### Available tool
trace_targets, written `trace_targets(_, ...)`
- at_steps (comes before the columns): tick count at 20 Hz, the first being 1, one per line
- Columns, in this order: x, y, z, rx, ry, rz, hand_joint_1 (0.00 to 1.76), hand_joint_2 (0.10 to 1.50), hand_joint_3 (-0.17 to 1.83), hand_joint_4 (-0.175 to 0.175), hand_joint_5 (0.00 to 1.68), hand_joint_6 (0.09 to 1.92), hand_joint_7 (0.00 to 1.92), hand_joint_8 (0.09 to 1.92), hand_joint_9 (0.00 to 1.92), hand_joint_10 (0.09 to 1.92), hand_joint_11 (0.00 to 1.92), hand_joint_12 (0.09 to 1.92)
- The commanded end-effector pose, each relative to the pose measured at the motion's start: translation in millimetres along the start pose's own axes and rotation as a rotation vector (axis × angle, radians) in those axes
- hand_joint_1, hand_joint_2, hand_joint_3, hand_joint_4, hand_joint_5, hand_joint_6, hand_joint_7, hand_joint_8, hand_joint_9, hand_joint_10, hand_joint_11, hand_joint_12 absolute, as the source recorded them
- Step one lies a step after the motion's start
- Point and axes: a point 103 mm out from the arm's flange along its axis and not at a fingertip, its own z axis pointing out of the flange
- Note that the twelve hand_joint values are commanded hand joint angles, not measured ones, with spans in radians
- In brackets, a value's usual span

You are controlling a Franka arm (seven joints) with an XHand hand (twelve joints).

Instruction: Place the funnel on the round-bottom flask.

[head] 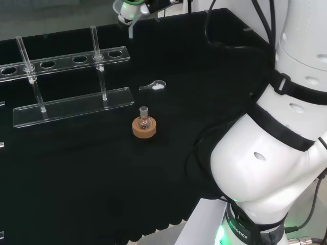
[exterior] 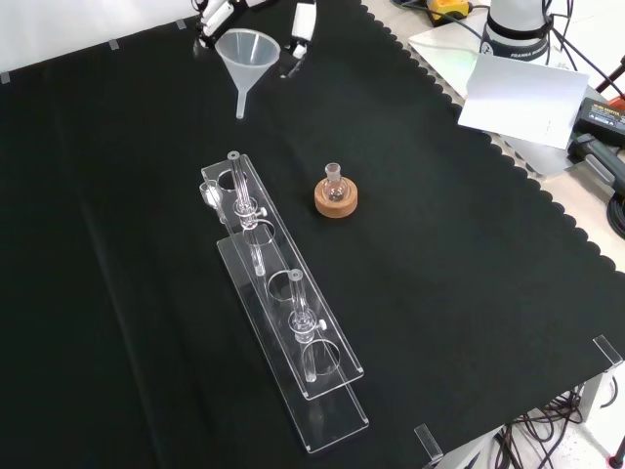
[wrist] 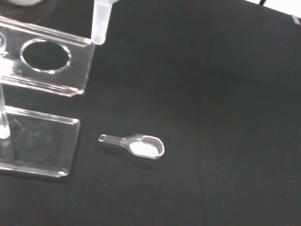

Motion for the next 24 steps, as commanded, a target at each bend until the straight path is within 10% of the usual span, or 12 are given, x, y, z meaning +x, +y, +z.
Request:
trace_targets(1,-26.1,-5.9,10.8,0.012,0.018,0.041,0.8,0.8,0.49,-0.013,0.74,0.65,0.73,0.69,0.94,0.44,0.67,1.21)
trace_targets(24,-40.7,-11.7,42.4,0.063,0.039,0.054,0.81,0.8,0.5,-0.017,0.74,0.66,0.72,0.69,0.94,0.44,0.68,1.19)
